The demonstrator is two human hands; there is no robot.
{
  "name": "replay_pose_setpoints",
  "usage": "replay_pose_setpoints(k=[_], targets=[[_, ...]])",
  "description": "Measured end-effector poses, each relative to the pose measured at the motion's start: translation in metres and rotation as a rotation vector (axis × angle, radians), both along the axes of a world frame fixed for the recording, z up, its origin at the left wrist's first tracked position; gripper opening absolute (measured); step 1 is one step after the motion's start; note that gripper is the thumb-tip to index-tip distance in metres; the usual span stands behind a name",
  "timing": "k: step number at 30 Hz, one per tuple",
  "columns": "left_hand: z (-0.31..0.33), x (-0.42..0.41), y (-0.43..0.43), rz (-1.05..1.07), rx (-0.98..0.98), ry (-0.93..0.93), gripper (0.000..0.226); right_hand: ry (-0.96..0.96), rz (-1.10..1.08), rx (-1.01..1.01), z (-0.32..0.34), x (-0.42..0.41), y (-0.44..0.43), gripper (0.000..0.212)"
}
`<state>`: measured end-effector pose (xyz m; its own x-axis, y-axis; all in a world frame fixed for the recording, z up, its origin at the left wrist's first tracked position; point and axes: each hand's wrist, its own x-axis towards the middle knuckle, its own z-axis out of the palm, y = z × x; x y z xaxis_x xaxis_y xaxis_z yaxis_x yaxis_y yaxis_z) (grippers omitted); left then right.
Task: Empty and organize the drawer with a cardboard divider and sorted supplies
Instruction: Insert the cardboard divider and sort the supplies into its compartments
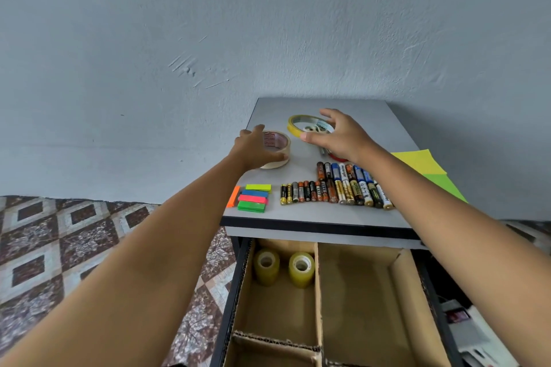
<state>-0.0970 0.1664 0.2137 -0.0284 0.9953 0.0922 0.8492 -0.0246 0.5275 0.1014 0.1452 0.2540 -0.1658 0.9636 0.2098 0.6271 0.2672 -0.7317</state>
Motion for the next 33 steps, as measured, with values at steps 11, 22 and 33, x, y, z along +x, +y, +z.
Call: replay_pose_setpoints(k=[11,22,33], targets=[[0.048,-0.003,-0.101,-0.112,0.186,-0.036,0.095,0.099,0.093,0.058,0.012,0.016,-0.090,0.078],[0.011,0.001,-0.248,-0.209,0.027,-0.096,0.087,0.122,0.147,-0.019,-0.025,0.051,-0.209,0.092],[-0.092,0.037,-0.221,-0.135,-0.388,0.002,0.085,0.104,0.082,-0.124,-0.083,0.046,-0.234,0.077]])
